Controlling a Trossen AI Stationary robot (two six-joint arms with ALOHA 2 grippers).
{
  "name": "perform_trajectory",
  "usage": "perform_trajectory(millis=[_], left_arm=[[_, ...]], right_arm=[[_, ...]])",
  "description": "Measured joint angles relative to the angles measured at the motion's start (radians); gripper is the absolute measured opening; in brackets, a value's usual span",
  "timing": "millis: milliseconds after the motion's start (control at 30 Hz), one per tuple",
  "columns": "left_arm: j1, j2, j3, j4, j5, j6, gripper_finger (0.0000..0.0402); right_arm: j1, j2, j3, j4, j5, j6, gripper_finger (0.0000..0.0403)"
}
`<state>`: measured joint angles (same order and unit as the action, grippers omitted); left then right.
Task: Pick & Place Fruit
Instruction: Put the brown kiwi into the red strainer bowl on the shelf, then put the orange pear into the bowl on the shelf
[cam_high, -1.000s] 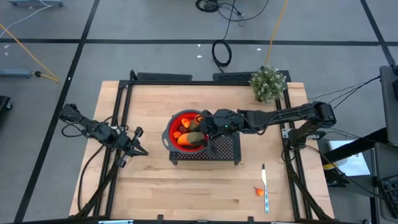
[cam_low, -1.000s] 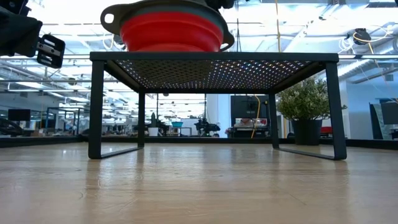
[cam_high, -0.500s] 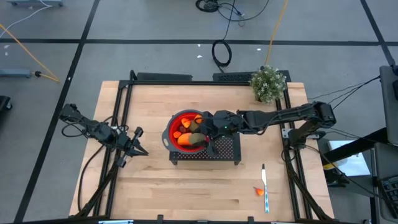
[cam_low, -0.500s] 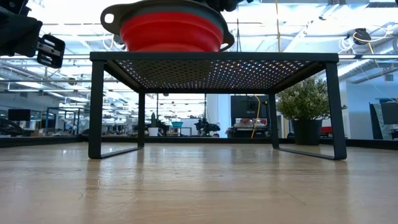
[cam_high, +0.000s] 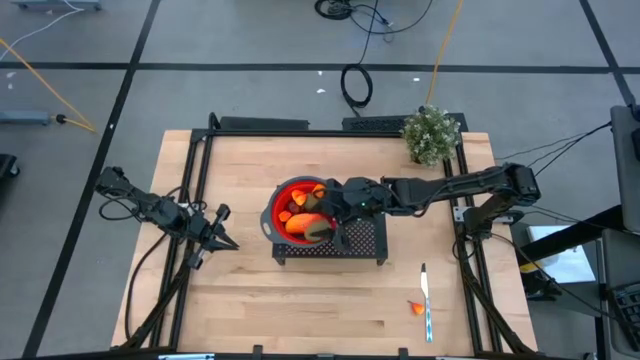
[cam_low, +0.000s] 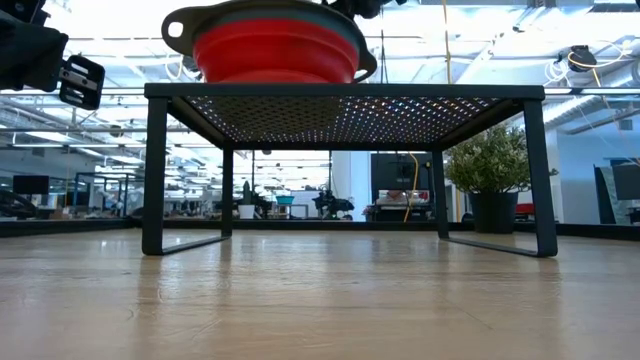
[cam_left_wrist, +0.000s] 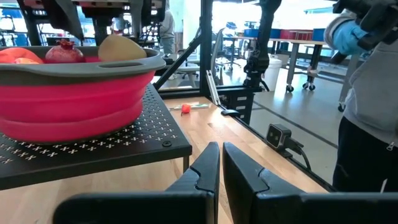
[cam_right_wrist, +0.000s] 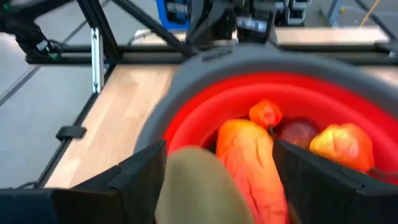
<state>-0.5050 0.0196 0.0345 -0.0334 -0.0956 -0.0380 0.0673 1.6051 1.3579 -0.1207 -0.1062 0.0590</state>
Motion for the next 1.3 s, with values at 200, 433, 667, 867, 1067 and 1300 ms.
perform_trajectory(millis=[200,433,667,867,1067,1300], left_arm=[[0.000,0.000,0.000,0.000,0.000,-0.002,0.0019],[0.000,0.000,0.000,0.000,0.000,-0.015,0.0019],[-0.001,0.000,0.000,0.000,0.001,-0.017,0.0019],[-0.001,0.000,0.000,0.000,0.001,-0.014,0.0019],[-0.001,0.000,0.000,-0.001,0.019,-0.004,0.0019],[0.000,0.000,0.000,-0.002,0.036,0.009,0.0019]], right_arm=[[0.000,-0.041,0.000,0.049,0.000,0.030,0.0306],[0.008,-0.124,0.000,-0.039,-0.003,0.159,0.0302],[0.055,-0.180,-0.001,-0.187,-0.134,0.245,0.0303],[0.131,-0.227,-0.001,-0.324,-0.130,0.349,0.0293],[0.227,-0.271,0.001,-0.486,-0.131,0.504,0.0278],[0.365,-0.291,0.000,-0.703,-0.129,0.727,0.0265]])
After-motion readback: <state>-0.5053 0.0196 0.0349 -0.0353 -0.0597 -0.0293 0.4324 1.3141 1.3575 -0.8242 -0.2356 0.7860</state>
